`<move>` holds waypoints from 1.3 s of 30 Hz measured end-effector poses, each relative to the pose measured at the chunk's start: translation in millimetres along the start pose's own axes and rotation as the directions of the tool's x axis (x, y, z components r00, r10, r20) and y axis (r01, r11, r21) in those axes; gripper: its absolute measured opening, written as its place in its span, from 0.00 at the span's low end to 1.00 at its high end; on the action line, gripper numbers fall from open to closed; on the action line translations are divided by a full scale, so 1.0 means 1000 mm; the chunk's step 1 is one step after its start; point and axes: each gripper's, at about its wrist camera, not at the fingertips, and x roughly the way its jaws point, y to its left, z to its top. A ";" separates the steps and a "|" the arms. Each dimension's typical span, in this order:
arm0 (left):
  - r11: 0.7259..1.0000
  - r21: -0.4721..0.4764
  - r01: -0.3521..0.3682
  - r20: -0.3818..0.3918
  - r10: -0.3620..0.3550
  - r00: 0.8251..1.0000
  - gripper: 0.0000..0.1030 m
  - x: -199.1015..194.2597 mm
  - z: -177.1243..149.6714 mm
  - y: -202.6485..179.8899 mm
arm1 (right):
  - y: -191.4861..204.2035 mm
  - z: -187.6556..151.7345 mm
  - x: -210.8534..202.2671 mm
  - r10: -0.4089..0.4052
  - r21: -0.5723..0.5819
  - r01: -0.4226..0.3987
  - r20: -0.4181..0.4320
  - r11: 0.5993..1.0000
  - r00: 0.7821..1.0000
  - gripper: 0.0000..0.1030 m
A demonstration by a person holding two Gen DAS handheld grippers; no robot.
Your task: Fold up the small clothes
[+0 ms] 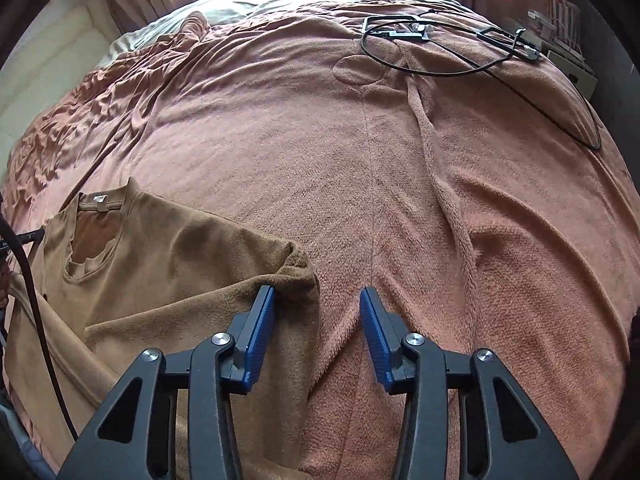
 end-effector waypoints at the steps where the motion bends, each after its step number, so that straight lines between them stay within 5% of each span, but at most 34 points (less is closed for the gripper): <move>1: 1.000 -0.008 0.000 0.000 0.000 1.000 0.09 0.001 0.000 0.001 | 0.001 0.001 0.003 -0.004 -0.004 0.004 -0.005 1.000 1.000 0.34; 9: 0.993 -0.121 0.016 -0.006 -0.017 1.000 0.10 0.005 0.002 0.013 | 0.008 0.007 0.020 -0.089 -0.010 0.089 -0.023 0.996 0.996 0.32; 14: 0.992 -0.126 0.024 -0.008 -0.025 1.000 0.15 -0.012 0.000 0.011 | 0.007 0.005 0.007 -0.052 0.039 0.053 -0.020 0.998 0.998 0.33; 19: 0.996 -0.084 -0.009 0.030 0.012 0.999 0.39 -0.046 -0.007 0.010 | 0.002 -0.008 -0.025 -0.020 0.051 0.019 0.020 0.999 1.000 0.34; 21: 0.998 -0.063 -0.012 0.049 0.015 0.999 0.47 -0.063 -0.011 0.007 | 0.002 -0.015 -0.037 -0.029 0.055 0.027 0.033 0.998 0.999 0.43; 23: 0.999 -0.037 -0.011 0.066 0.013 0.998 0.51 -0.078 -0.018 0.003 | 0.005 -0.023 -0.050 -0.046 0.057 0.043 0.050 0.997 0.998 0.72; 25: 1.000 -0.021 -0.008 0.079 0.010 0.997 0.57 -0.091 -0.026 -0.001 | 0.010 -0.030 -0.062 -0.059 0.055 0.055 0.063 0.997 0.996 0.82; 32: 0.993 0.103 -0.064 0.075 0.057 0.996 0.70 -0.124 -0.058 -0.022 | 0.050 -0.052 -0.097 -0.090 -0.065 0.097 0.097 0.993 0.991 0.86; 39: 0.998 0.053 -0.036 0.079 0.032 0.996 0.72 -0.140 -0.090 -0.022 | 0.058 -0.078 -0.118 -0.065 -0.121 0.078 0.108 0.990 0.992 0.86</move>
